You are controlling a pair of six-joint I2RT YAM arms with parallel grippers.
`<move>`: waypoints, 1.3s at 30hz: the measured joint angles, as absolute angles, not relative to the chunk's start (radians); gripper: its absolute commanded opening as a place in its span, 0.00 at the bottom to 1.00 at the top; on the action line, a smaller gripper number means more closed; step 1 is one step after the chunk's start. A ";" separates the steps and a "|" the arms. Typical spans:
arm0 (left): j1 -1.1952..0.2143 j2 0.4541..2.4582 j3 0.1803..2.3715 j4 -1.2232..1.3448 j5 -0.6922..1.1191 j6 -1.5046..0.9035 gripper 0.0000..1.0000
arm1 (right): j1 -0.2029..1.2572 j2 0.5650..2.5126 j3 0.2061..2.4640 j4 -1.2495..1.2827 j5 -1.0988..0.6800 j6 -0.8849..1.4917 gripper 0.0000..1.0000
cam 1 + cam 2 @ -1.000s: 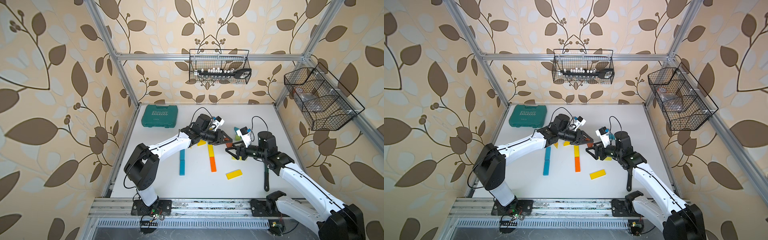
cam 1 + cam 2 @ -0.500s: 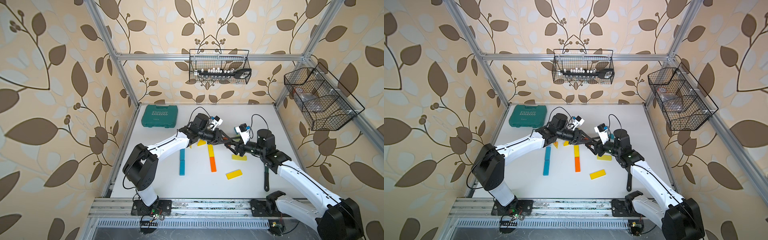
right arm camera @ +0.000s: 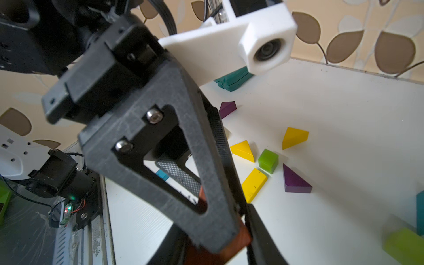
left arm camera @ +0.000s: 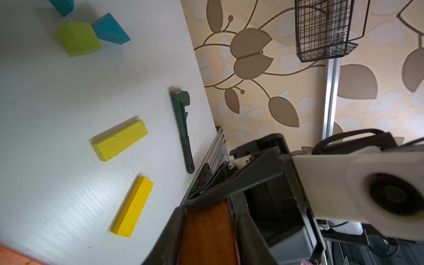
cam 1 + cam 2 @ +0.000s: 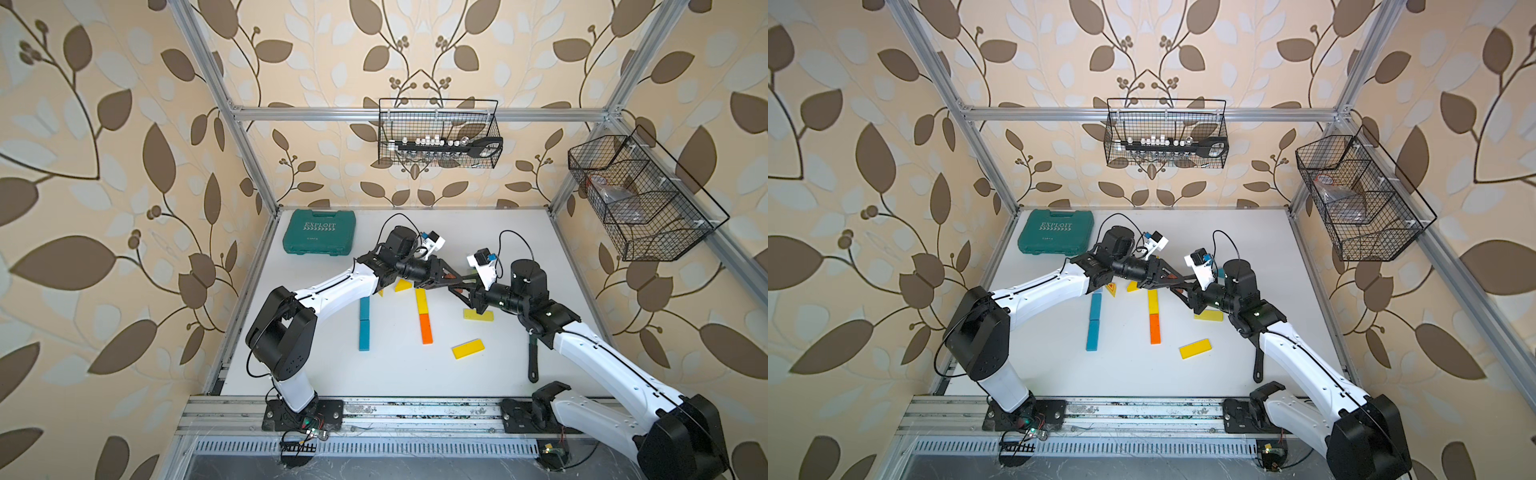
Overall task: Assemble a small pinwheel with building blocks
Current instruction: Pick up the building block from the center of the board, then place the building block at the center of the board.
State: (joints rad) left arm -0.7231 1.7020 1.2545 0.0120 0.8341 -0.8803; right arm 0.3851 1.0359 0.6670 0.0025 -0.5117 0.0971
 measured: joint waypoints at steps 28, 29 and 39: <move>-0.503 1.083 1.165 -0.450 0.399 -0.640 0.99 | 0.397 1.366 0.837 -0.299 -0.089 -0.006 0.00; -0.503 1.068 1.158 -0.466 0.387 -0.627 0.99 | 0.390 1.398 0.844 -0.304 -0.080 -0.009 0.01; -0.503 1.045 1.111 -0.569 0.316 -0.563 0.99 | 0.374 1.675 1.001 -0.331 -0.052 -0.060 0.02</move>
